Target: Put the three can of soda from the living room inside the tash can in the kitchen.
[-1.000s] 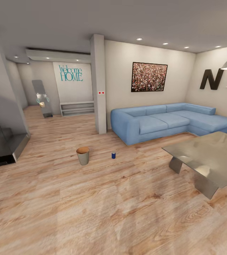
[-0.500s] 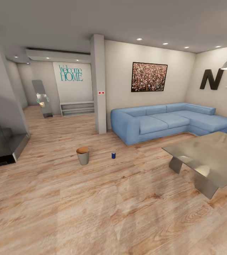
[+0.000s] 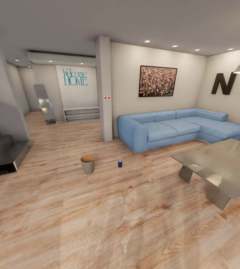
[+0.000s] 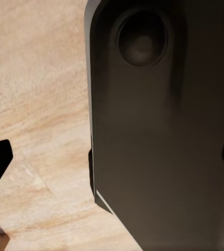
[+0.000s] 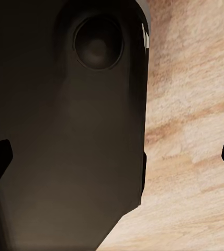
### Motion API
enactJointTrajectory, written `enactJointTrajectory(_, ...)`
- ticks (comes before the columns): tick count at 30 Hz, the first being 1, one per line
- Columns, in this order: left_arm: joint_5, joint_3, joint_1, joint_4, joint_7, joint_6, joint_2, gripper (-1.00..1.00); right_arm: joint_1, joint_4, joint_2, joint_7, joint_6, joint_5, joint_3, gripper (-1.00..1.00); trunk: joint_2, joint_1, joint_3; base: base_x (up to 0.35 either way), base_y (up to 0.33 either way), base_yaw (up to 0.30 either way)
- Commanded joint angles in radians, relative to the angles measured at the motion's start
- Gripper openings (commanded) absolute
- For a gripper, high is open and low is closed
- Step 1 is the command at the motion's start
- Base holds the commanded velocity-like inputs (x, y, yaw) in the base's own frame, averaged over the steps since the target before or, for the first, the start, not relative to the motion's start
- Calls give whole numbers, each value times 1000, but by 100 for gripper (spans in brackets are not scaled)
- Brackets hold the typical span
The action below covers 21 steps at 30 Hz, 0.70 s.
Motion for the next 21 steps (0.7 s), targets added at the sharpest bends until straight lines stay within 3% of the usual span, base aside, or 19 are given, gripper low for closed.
enactJointTrajectory(1, 0, 0, 0, 0, 0, 0, 0, 100, 0, 0, 0, 0, 0, 0, 0, 100, 0, 0, 0, 0, 0, 0)
enactJointTrajectory(21, 0, 0, 0, 0, 0, 0, 0, 100, 0, 0, 0, 0, 0, 0, -1, 100, 0, 0, 0, 0, 0, 0)
